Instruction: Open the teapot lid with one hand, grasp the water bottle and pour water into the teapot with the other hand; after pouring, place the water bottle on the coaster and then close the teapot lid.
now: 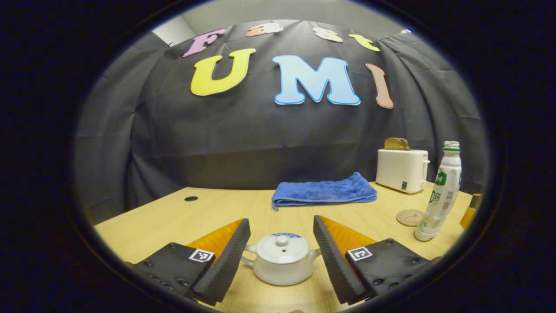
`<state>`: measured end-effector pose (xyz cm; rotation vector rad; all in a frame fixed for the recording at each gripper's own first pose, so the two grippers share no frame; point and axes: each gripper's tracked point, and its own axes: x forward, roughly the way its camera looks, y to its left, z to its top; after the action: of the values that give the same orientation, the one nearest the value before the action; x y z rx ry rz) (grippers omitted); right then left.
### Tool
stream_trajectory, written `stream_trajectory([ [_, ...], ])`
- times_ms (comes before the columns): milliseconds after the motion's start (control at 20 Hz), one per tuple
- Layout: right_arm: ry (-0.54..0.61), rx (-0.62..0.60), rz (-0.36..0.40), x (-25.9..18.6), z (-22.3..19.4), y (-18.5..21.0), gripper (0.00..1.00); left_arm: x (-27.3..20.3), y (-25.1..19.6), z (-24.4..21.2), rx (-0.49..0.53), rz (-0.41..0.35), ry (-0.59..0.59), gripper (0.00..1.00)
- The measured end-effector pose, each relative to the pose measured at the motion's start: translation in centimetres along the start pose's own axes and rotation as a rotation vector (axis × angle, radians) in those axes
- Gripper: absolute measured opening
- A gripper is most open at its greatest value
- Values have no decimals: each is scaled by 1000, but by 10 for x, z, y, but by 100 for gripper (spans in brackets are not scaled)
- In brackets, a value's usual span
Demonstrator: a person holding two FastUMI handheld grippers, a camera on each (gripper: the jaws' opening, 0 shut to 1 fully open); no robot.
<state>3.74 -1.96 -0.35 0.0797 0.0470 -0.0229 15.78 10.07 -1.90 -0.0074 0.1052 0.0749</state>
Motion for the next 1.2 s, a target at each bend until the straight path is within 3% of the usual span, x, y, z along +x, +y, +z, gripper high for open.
stream_trajectory([
  [100, 7, 13, -5, 3, 0, -4, 98, 3, 2, -3, -4, 5, 6, 100],
  [350, 12, 26, -16, 5, 1, -9, 98, 8, -6, -8, 29, -32, 39, 59],
  [400, 10, 26, -13, 4, 2, -8, 98, 10, -6, -8, 34, -32, 40, 53],
  [450, 6, 25, -9, 4, 5, -7, 98, 9, -4, -6, 34, -29, 37, 54],
  [500, -3, 20, -8, 4, 8, -6, 98, 12, -1, -4, 29, -16, 35, 28],
  [550, -13, 11, -9, 3, 11, -7, 98, 14, -2, -9, 28, -13, 47, 22],
  [650, -33, -4, -10, 3, 17, -7, 98, 12, 0, -9, 33, -9, 50, 31],
  [800, -26, -26, -3, 6, 14, -7, 98, 13, 0, -7, 44, -4, 46, 13],
  [1200, -27, -70, -23, 20, 17, -12, 98, 15, 0, -6, 47, -23, 41, 17],
])
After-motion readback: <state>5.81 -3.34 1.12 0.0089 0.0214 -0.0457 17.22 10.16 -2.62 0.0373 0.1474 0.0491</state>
